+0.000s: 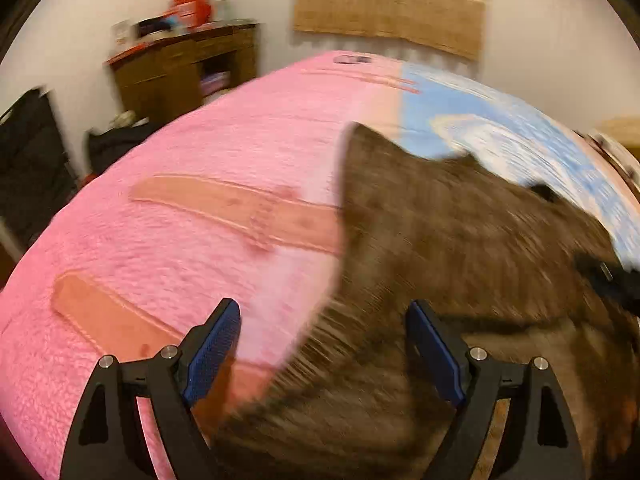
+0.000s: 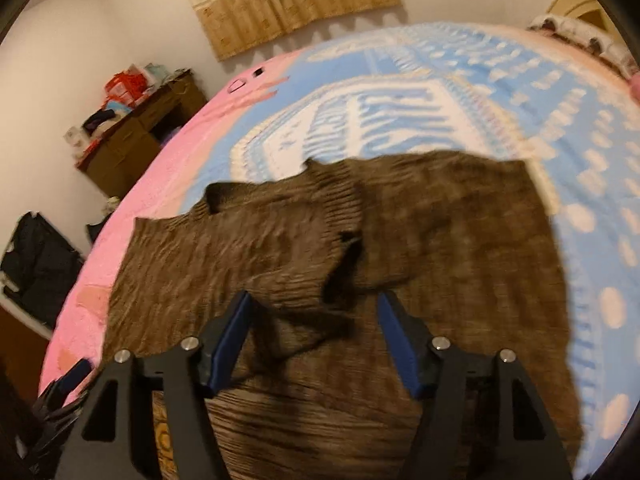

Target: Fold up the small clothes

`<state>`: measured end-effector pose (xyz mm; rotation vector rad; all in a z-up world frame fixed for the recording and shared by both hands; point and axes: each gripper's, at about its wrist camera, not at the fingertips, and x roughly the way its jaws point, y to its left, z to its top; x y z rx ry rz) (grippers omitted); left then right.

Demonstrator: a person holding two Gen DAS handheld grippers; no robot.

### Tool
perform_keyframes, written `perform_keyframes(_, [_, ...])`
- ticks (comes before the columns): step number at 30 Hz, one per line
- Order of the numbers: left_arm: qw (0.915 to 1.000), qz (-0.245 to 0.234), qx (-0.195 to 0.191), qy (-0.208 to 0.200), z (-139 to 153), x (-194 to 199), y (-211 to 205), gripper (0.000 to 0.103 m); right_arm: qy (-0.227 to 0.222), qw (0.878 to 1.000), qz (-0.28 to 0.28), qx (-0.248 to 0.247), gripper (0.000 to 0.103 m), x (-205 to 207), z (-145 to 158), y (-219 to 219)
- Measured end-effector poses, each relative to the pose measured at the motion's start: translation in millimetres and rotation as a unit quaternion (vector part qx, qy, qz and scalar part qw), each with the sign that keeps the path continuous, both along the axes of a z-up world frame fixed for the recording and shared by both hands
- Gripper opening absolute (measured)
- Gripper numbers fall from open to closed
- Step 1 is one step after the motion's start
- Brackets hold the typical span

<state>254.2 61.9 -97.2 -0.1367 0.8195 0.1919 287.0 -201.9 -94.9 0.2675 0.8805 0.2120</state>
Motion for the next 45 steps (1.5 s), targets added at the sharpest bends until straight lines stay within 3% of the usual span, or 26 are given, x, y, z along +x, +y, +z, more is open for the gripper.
perform_keyframes(2, [0.9979, 0.058, -0.029, -0.003, -1, -1, 28, 0.086, 0.001, 1.0, 0.007, -0.005, 0.057, -5, 5, -1])
perform_keyframes(5, [0.9941, 0.099, -0.043, -0.013, -2, -8, 55, 0.086, 0.0, 0.998, -0.039, -0.041, 0.057, -20, 8, -19])
perform_keyframes(8, [0.9949, 0.094, -0.034, -0.011, -5, -9, 57, 0.086, -0.018, 0.997, -0.057, -0.038, 0.059, -36, 13, -35])
perform_keyframes(11, [0.9957, 0.09, -0.022, -0.005, -5, -6, 51, 0.086, -0.023, 0.998, -0.05, -0.001, 0.059, -38, 16, -38])
perform_keyframes(15, [0.9975, 0.052, -0.045, -0.019, 3, -17, 34, 0.086, -0.009, 0.999, -0.009, -0.039, 0.058, -17, 4, -11])
perform_keyframes(17, [0.9981, 0.039, -0.038, -0.029, 7, -21, 26, 0.086, -0.011, 0.999, 0.001, -0.053, 0.038, -12, -1, 1])
perform_keyframes(18, [0.9986, 0.032, -0.03, -0.03, 7, -20, 22, 0.086, -0.016, 0.998, 0.007, -0.057, 0.017, -12, 0, 5])
perform_keyframes(19, [0.9994, 0.022, -0.014, -0.022, 3, -16, 15, 0.086, -0.011, 0.999, 0.014, -0.048, 0.012, -11, 2, 8])
perform_keyframes(21, [0.9997, 0.025, 0.003, -0.001, -4, -5, 12, 0.086, -0.017, 0.999, 0.024, -0.027, 0.011, -17, 11, 10])
perform_keyframes(24, [0.9982, 0.057, -0.015, 0.004, -8, 0, 27, 0.086, -0.021, 0.998, 0.035, -0.038, 0.011, -34, 24, 9])
perform_keyframes(27, [0.997, 0.076, -0.009, 0.011, -11, 0, 36, 0.086, 0.031, 0.996, 0.019, -0.087, 0.011, -40, 6, -2])
perform_keyframes(28, [0.9972, 0.074, -0.004, 0.011, -11, -1, 34, 0.086, 0.042, 0.993, 0.009, -0.109, 0.006, -41, -1, -8])
perform_keyframes(30, [0.9975, 0.069, 0.006, 0.013, -11, 0, 31, 0.086, 0.031, 0.995, 0.005, -0.094, 0.008, -51, 2, -20])
perform_keyframes(32, [0.9977, 0.066, 0.001, 0.014, -9, -6, 30, 0.086, 0.026, 0.997, 0.0, -0.079, 0.023, -58, 10, -24])
perform_keyframes(33, [0.9979, 0.064, -0.008, 0.009, -5, -8, 34, 0.086, 0.015, 0.997, -0.011, -0.077, 0.038, -61, 16, -25])
perform_keyframes(34, [0.9979, 0.063, -0.016, -0.002, 1, -13, 35, 0.086, -0.007, 0.997, -0.022, -0.078, 0.042, -66, 24, -25])
perform_keyframes(37, [0.9976, 0.053, -0.008, -0.044, 26, -20, 32, 0.086, -0.084, 0.992, -0.011, -0.099, 0.041, -69, 50, -5])
perform_keyframes(39, [0.9971, 0.025, 0.001, -0.072, 42, -14, 21, 0.086, -0.097, 0.991, 0.0, -0.097, 0.037, -59, 56, 10])
perform_keyframes(42, [0.9972, -0.007, 0.001, -0.074, 46, 9, 9, 0.086, -0.079, 0.993, 0.019, -0.082, 0.022, -36, 45, 33])
perform_keyframes(45, [0.9992, 0.004, 0.032, -0.024, 25, 38, 1, 0.086, -0.027, 0.995, 0.02, -0.098, 0.021, -12, 7, 50])
